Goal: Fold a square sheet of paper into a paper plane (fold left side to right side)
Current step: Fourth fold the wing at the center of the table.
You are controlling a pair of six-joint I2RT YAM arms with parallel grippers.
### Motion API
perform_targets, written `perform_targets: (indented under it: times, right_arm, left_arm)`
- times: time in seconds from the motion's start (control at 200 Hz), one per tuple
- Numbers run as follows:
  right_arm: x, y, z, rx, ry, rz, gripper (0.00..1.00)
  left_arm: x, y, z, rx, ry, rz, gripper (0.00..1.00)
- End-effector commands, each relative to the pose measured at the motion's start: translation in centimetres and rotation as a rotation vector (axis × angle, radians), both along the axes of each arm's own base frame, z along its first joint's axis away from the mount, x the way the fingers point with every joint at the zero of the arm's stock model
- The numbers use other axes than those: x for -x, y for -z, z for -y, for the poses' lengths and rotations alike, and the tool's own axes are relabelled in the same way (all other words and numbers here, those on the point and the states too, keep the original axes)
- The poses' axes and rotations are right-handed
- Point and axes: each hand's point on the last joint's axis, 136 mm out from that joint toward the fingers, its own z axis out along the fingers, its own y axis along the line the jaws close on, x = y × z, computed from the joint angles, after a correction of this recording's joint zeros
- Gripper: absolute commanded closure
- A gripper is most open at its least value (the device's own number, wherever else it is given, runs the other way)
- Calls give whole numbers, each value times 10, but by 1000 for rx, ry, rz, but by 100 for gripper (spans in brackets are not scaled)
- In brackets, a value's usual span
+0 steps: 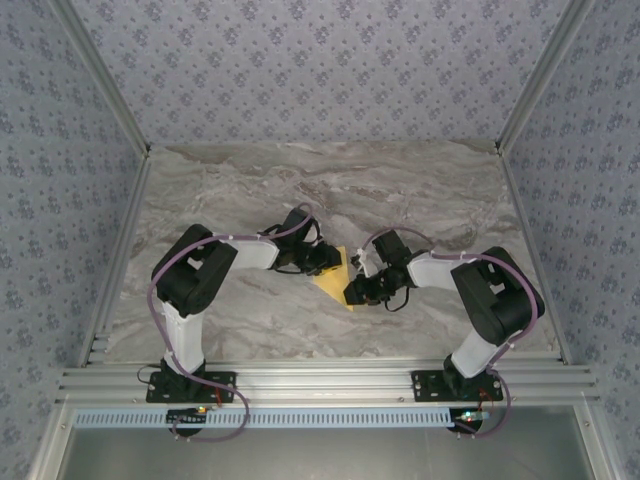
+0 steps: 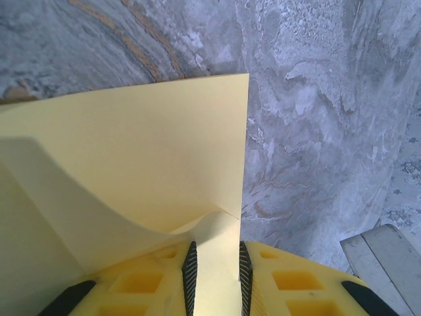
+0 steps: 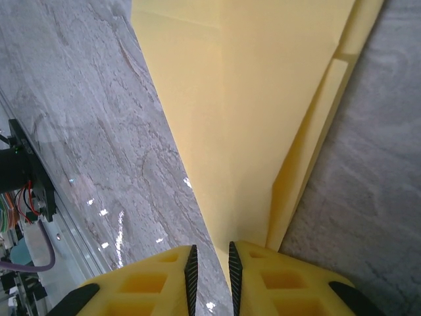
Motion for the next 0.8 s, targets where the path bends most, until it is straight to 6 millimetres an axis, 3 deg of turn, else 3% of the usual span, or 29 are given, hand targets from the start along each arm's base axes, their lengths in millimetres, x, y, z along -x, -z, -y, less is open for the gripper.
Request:
perform_targets:
  times: [0.0,0.565,0.665,0.794]
  right_arm:
    - [35,15,15,93,-33,-123,76]
    - [58,9,24,126,-63,-178,80]
    - [51,-7,21,98,-61,-133,80]
    - [36,-44,7,-18,-53,-46,80]
  left_arm:
    - [20,41,-22,-122,-12,-90,74]
    - [19,44,-26,-128,-18,-96,74]
    - [19,43,-25,-127,-18,-94,74]
    - [19,41,-24,-122,-15,-90,74]
